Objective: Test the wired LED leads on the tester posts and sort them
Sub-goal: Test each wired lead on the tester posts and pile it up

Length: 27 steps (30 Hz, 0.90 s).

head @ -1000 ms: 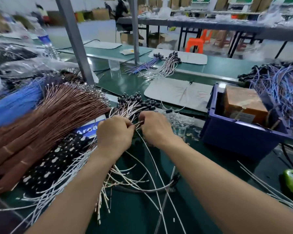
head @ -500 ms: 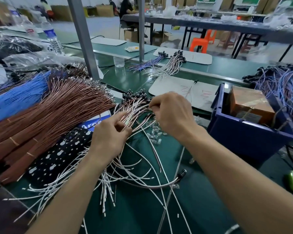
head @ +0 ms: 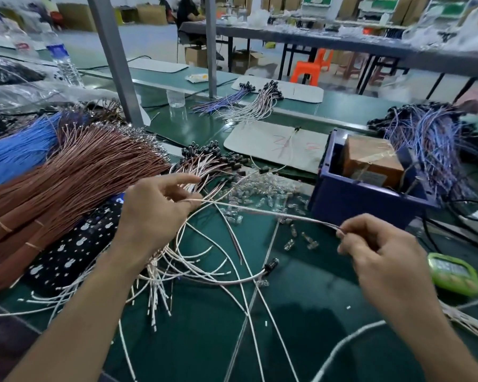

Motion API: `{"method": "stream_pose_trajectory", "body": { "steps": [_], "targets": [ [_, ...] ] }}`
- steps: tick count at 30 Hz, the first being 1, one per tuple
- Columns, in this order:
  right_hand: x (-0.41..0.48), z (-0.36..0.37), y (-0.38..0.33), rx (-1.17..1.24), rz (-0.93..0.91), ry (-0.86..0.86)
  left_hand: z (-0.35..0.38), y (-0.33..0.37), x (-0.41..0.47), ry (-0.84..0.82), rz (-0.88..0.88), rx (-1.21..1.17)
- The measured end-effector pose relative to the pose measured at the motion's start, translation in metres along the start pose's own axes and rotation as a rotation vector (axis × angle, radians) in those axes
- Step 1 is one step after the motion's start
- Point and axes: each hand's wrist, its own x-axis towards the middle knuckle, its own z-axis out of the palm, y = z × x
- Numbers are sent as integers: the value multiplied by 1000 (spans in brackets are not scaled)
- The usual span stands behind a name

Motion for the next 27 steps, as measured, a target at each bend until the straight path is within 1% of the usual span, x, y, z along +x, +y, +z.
{"method": "stream_pose_trajectory", "body": {
  "steps": [2, 4, 6, 7, 10, 12, 14, 16, 18, 22, 24, 25, 27],
  "targets": [
    [-12, -17, 28, 22, 57, 32, -4, 10, -2, -149, 8, -15],
    [-25, -35, 54, 39, 118, 71, -7, 19, -3, -256, -6, -141],
    [-35, -51, 72, 70, 175, 81, -7, 27, -5, -287, -25, -312],
    [-37, -59, 78, 77, 198, 79, -5, 31, -6, -287, -28, -360],
    [-38, -80, 86, 38, 218, 93, 14, 41, -13, -244, -24, -395],
    [-35, -89, 84, -6, 208, 124, 32, 50, -22, -237, -23, -375],
    [-32, -97, 82, -46, 208, 169, 56, 62, -33, -302, -10, -316],
    [-30, -102, 82, -85, 212, 175, 85, 78, -46, -385, 35, -233],
    [-27, -104, 79, -98, 206, 134, 116, 96, -62, -441, 146, -142],
    [-22, -105, 75, -63, 210, 83, 165, 128, -88, -523, 450, 13],
    [-23, -104, 79, -98, 169, 103, 177, 130, -92, -518, 560, 61],
    [-24, -104, 82, -99, 162, 109, 181, 128, -93, -504, 576, 70],
    [-27, -103, 89, -17, 180, 110, 184, 119, -92, -436, 560, 91]
  ]
}}
